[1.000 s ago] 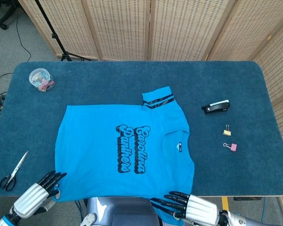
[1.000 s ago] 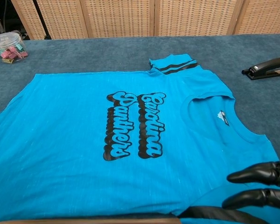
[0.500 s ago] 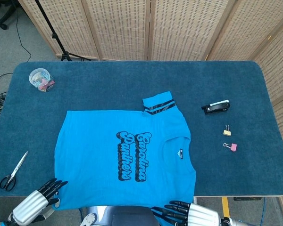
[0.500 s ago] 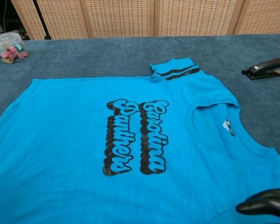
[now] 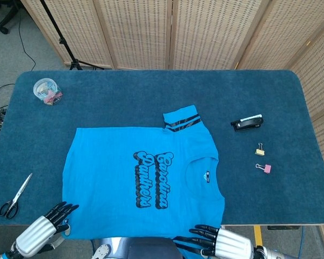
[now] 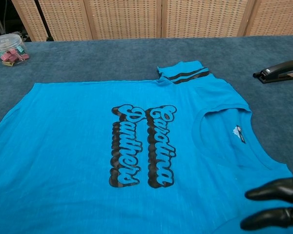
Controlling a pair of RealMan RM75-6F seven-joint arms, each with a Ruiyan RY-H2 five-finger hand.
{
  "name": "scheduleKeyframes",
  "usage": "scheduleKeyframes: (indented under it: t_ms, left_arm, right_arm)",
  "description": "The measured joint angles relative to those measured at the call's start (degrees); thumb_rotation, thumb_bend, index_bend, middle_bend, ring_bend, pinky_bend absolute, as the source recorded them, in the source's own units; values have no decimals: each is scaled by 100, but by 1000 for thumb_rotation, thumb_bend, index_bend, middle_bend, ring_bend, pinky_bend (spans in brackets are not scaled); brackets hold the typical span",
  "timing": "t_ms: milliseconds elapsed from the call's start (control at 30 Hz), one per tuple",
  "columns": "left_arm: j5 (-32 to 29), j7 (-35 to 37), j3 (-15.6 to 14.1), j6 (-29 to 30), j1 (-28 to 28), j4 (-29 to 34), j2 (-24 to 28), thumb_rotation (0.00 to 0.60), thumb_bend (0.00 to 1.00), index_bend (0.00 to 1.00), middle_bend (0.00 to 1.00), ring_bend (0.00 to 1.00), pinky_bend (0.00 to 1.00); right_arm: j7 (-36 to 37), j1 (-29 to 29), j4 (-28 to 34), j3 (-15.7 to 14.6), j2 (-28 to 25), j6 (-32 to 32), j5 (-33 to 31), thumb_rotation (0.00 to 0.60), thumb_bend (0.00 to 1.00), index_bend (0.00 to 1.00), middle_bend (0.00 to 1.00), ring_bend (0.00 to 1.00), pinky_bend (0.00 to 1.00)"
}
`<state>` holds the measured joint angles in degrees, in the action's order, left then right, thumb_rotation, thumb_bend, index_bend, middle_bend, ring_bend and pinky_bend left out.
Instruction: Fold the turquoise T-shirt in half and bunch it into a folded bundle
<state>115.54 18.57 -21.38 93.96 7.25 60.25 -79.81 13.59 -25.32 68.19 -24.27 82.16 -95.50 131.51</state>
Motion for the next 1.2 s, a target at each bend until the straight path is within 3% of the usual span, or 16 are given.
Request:
scheduleKeyframes:
  t_ms: [233, 533, 733, 967, 1200]
  left_arm:
    - [-355, -300, 476, -142, 253, 707, 209, 600, 596, 746, 0, 0, 0]
    - [-1146, -556, 1267, -887, 861, 1866, 648, 600, 597, 746, 0, 0, 0]
    - [-1965, -705, 1892, -1609, 1309, 2313, 767, 600, 599, 747, 0, 0, 0]
    - [-3314, -1088, 2769, -2825, 2032, 2451, 719, 600, 600, 748, 0, 0, 0]
    - [-3994, -1241, 3135, -3461, 2459, 1806, 324, 600, 600, 748, 0, 0, 0]
  right_arm:
    - [544, -96, 328, 429, -157, 55, -803, 600, 543, 662, 134, 0, 145]
    - [1195, -460, 908, 1364, -536, 533, -2123, 600, 543, 664, 134, 0, 150]
    - [1486, -810, 1115, 2045, -601, 1249, -3061, 600, 543, 665, 135, 0, 150]
    - [1721, -1415, 531, 2931, -247, 2606, -4392, 600, 543, 666, 139, 0, 153]
    - [1910, -1848, -847, 3272, 443, 3436, -4838, 600, 543, 666, 139, 0, 153]
